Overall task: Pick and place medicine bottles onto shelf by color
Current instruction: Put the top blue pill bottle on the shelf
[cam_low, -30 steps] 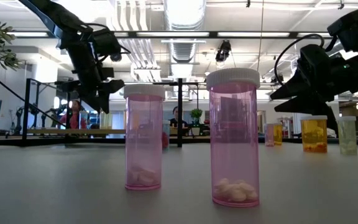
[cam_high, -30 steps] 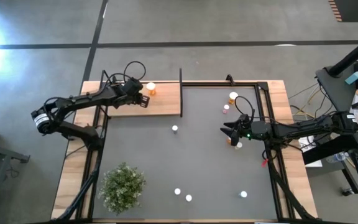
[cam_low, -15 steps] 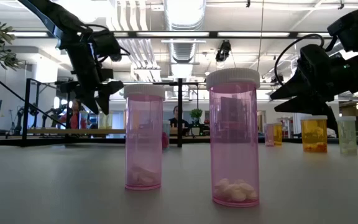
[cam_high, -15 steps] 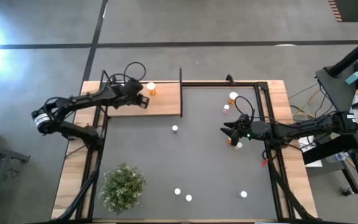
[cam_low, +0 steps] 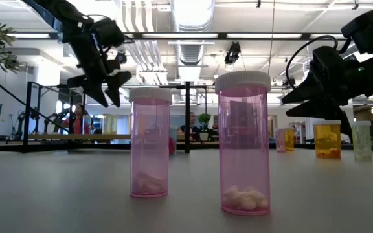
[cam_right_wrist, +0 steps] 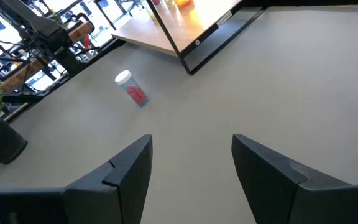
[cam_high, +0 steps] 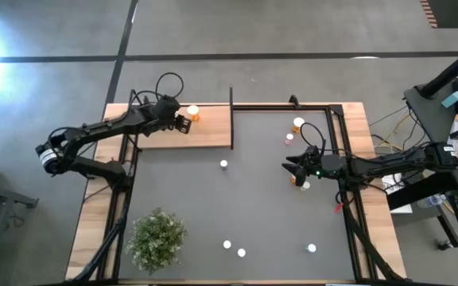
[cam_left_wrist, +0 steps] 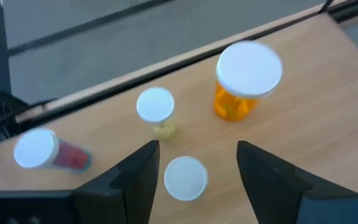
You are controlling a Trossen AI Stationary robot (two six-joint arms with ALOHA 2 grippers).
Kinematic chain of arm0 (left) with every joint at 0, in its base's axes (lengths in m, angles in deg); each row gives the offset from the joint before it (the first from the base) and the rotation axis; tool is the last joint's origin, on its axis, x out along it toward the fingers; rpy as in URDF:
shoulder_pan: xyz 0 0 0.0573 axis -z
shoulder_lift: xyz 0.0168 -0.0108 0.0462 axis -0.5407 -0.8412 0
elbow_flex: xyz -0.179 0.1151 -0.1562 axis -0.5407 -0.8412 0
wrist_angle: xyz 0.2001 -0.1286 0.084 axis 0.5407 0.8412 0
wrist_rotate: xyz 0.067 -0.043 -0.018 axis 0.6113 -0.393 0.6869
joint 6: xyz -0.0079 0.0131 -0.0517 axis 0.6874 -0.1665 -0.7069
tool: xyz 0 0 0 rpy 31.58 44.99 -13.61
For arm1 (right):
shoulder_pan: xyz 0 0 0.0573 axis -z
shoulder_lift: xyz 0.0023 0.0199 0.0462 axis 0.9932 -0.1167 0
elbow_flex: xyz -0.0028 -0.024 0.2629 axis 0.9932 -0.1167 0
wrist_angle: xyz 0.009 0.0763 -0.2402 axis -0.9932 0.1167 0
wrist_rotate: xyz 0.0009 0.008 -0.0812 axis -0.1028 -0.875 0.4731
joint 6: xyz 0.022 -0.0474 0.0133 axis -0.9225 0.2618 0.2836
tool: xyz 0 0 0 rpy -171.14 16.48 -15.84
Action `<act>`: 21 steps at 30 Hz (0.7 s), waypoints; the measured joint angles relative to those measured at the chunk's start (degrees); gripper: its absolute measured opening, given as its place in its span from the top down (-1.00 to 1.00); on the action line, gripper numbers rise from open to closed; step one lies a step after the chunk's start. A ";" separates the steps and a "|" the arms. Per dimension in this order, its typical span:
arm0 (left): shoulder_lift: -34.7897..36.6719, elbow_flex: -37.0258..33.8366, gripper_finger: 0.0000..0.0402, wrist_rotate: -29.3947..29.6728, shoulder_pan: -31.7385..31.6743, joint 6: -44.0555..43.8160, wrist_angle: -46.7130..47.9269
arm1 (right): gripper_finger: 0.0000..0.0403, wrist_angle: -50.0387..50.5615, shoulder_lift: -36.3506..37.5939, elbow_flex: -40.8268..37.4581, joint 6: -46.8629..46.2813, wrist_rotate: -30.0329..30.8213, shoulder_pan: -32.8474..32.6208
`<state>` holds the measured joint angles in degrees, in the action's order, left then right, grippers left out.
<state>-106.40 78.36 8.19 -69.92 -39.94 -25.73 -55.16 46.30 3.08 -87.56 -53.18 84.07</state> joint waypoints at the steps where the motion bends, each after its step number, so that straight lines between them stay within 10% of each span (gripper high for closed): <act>1: 0.61 0.09 0.01 0.03 0.16 0.42 0.09 | -0.04 0.00 -0.02 0.00 0.00 0.00 0.00; 21: -2.25 6.11 0.01 -0.18 25.24 1.50 -6.02 | -0.04 0.00 -0.01 0.00 0.00 0.01 0.01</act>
<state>-108.65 84.47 8.01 -44.68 -38.45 -31.75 -55.16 46.29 3.08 -87.56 -53.17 84.08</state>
